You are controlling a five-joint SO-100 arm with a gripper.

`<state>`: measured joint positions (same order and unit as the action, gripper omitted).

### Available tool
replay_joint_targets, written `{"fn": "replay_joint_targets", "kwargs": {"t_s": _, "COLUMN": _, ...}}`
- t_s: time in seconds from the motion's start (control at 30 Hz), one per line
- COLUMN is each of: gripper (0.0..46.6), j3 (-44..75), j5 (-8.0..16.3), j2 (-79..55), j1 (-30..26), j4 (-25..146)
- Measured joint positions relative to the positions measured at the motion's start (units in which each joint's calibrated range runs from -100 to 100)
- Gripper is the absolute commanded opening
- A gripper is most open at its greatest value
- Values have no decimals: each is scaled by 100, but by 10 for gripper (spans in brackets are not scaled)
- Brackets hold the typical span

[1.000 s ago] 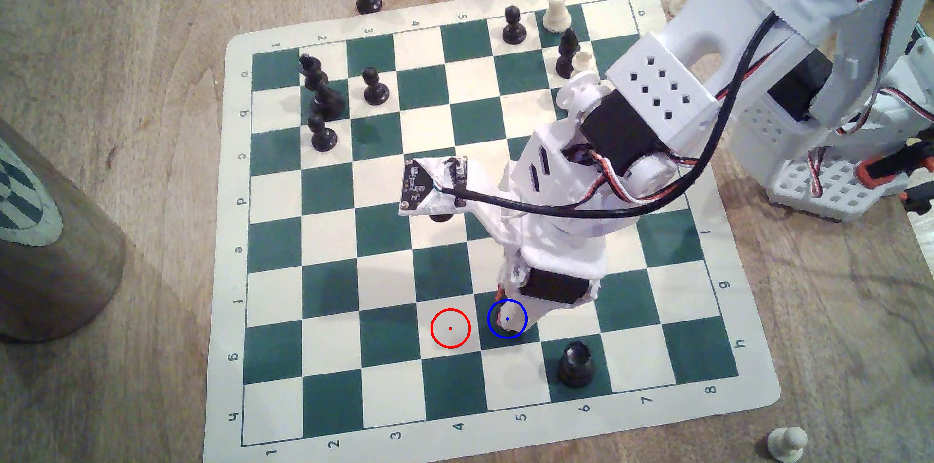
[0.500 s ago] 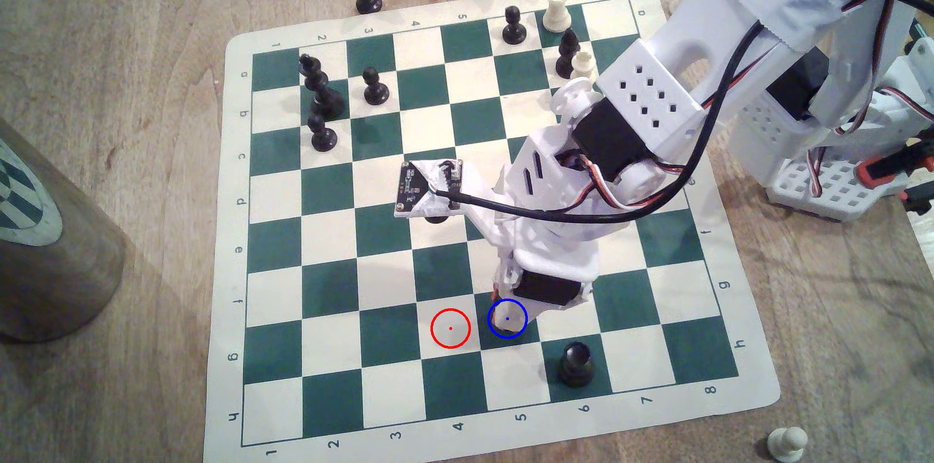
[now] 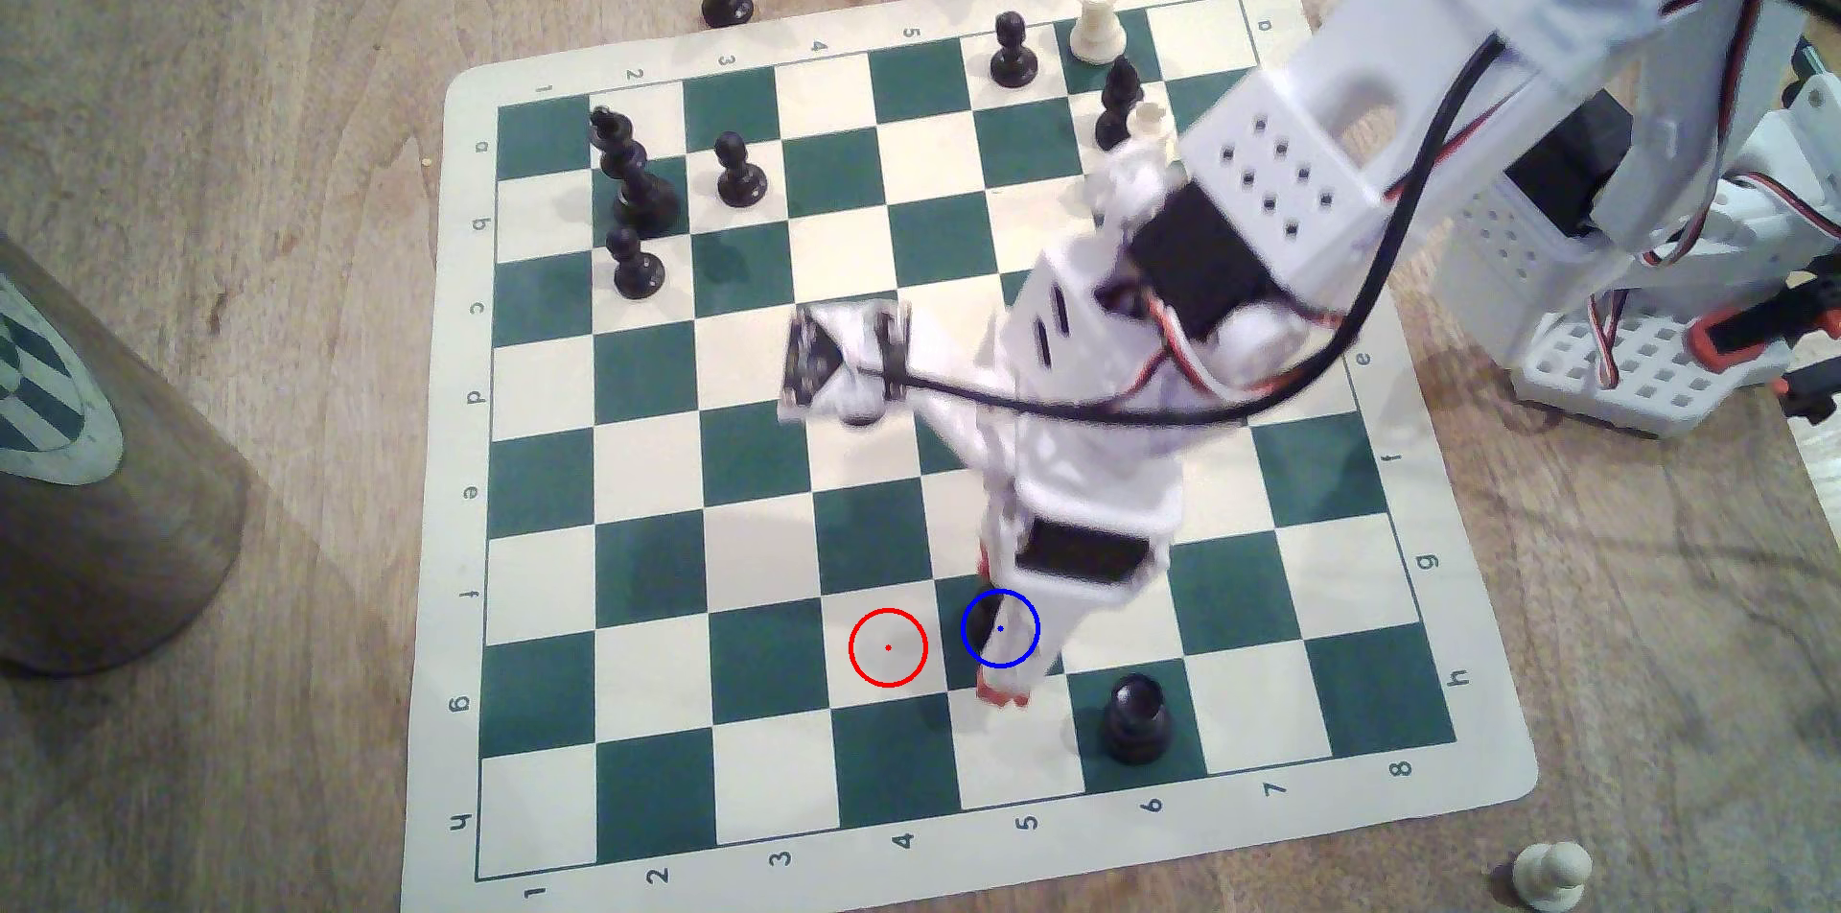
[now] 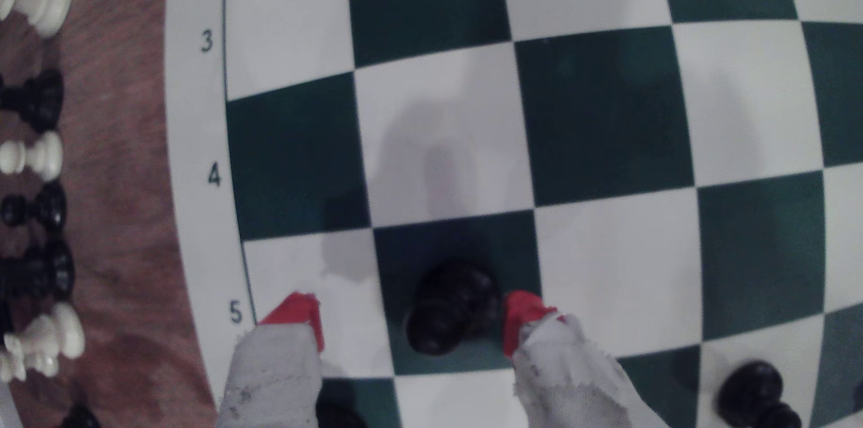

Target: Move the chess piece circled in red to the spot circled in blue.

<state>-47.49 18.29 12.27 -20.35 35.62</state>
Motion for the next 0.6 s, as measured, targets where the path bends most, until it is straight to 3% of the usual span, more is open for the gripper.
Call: {"fn": "replay_joint_targets", "kwargs": {"t_s": 0.6, "gripper": 241, "j3": -99, "j5": -527, "j2": 2597, "j1": 66, "j4": 2653}}
